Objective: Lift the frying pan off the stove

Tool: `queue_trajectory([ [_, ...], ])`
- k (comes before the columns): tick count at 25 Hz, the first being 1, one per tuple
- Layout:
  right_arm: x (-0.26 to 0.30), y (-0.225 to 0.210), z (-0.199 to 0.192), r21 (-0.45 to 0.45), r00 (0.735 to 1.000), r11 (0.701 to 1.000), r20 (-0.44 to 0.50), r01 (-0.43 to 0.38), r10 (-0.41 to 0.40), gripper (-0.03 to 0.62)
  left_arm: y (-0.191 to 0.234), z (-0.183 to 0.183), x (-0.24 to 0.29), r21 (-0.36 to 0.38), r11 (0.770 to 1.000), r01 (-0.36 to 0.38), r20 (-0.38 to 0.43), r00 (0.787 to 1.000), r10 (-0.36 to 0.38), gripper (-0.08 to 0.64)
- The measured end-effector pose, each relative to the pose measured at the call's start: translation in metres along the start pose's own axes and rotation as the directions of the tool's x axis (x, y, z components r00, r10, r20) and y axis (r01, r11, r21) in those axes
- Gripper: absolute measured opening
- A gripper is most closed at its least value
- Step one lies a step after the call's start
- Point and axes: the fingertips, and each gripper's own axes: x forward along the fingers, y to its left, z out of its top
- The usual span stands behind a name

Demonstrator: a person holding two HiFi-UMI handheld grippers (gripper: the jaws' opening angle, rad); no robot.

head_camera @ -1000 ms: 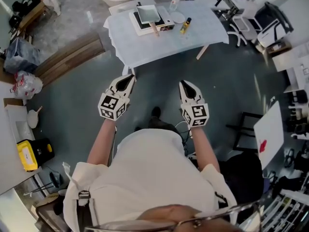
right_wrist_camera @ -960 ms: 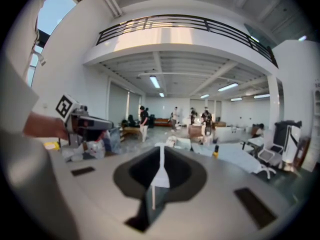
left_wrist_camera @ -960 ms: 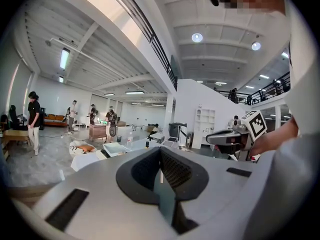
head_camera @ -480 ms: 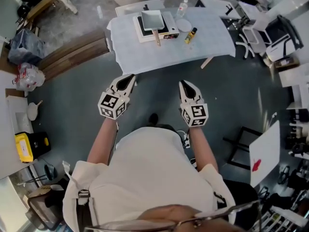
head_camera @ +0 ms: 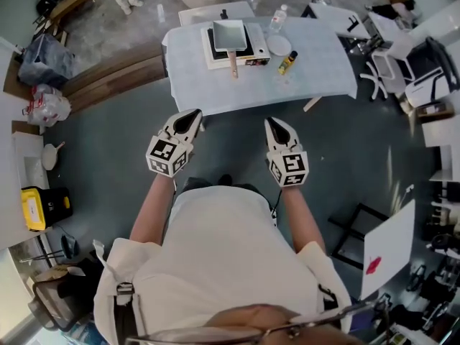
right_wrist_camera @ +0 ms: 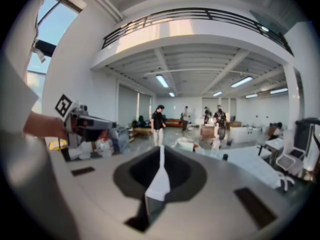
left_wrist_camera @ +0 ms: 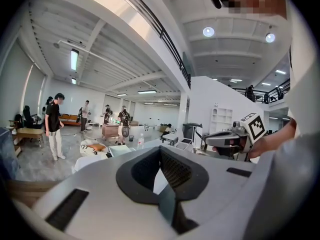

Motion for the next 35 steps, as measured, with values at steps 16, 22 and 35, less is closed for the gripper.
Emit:
queue_trajectory([
  [16,0.065,-0.023,0.001,-0.002,0.998,0.999,-0.05,-0.043,0.043,0.041,0.041,-0.003,0.052,-0.023,1.0,-0.006,-0.043,0.999,0.005,0.029],
  [22,0.107,-0.034,0.003,0.022,0.997,0.999,-0.066,-0.026,0.028,0.041,0.077,-0.002,0.087,-0.04,0.999,0.036,-0.061,0.997,-0.039,0.029],
  [35,0.202,-0.051,0.008,0.028,0.991,0.999,-0.128,0.039,-0.035,0.041,0.151,-0.01,0.163,-0.073,0.984,0.162,-0.116,0.979,-0.17,0.029],
])
